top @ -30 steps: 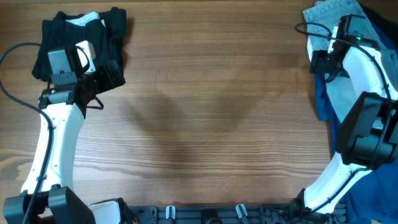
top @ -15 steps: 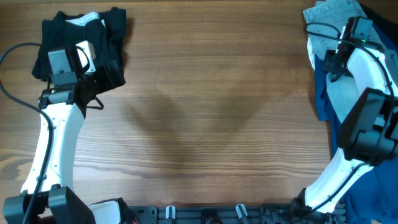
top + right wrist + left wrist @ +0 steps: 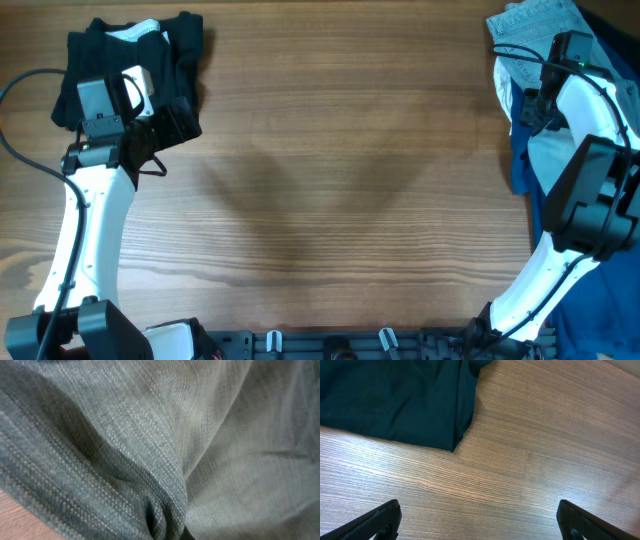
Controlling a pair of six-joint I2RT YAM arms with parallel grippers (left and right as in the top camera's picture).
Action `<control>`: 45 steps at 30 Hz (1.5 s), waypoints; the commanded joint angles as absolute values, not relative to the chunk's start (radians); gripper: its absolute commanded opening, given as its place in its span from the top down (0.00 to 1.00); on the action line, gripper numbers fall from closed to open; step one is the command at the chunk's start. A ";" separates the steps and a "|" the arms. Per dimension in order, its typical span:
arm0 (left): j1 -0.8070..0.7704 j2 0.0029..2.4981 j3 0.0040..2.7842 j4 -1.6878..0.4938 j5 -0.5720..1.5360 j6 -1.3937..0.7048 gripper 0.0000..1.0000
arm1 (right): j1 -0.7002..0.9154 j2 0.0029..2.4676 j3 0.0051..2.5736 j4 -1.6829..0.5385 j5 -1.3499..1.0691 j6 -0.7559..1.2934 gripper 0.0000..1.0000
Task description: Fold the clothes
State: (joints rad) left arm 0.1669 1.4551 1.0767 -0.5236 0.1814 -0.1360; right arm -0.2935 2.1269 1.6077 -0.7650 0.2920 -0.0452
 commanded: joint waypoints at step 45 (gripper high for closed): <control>0.171 1.459 1.100 -0.469 0.190 -0.142 0.03 | -0.252 1.891 1.777 -0.859 -0.059 -0.090 0.96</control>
